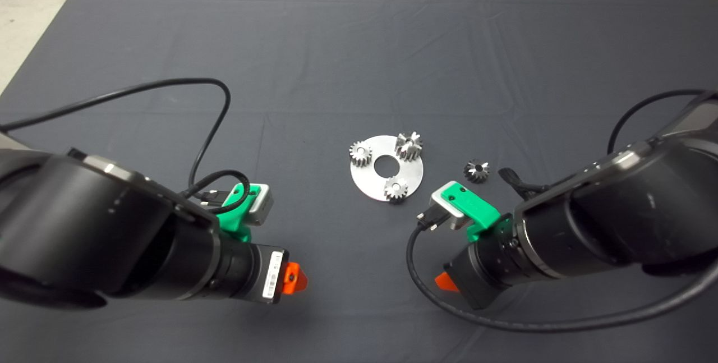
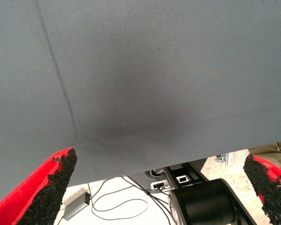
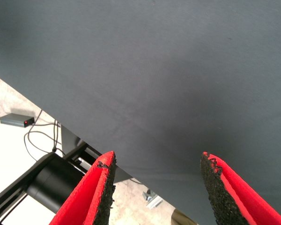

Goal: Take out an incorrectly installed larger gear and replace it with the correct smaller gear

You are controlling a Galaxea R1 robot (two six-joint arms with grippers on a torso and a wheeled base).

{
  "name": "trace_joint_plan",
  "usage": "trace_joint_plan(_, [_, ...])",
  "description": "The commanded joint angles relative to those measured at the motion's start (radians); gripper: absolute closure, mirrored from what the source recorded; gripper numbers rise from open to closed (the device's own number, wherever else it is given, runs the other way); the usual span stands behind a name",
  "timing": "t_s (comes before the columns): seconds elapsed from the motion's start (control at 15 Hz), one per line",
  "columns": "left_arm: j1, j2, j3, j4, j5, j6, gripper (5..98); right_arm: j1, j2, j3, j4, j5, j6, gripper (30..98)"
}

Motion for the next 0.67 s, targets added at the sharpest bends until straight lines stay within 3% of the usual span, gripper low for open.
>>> trace_joint_plan(0.0, [-0.013, -0.002, -0.001, -0.012, 0.007, 0.003, 11.5, 0.044, -0.033, -0.011, 0.025, -0.126, -0.01, 79.6])
trace_joint_plan(0.07, [-0.013, -0.002, 0.0, -0.011, 0.007, 0.003, 11.5, 0.04, -0.056, -0.02, 0.02, -0.126, -0.019, 79.6])
trace_joint_plan(0.33, [-0.013, -0.003, 0.001, -0.008, 0.007, 0.003, 11.5, 0.042, -0.13, -0.163, -0.004, -0.124, -0.274, 79.6])
trace_joint_plan(0.47, [-0.013, -0.011, 0.001, -0.006, 0.012, 0.003, 11.5, 0.038, -0.116, -0.283, -0.013, -0.121, -0.346, 79.6])
trace_joint_plan(0.6, [-0.013, -0.011, 0.001, -0.004, 0.021, 0.003, 11.5, 0.036, -0.108, -0.329, -0.015, -0.12, -0.401, 79.6])
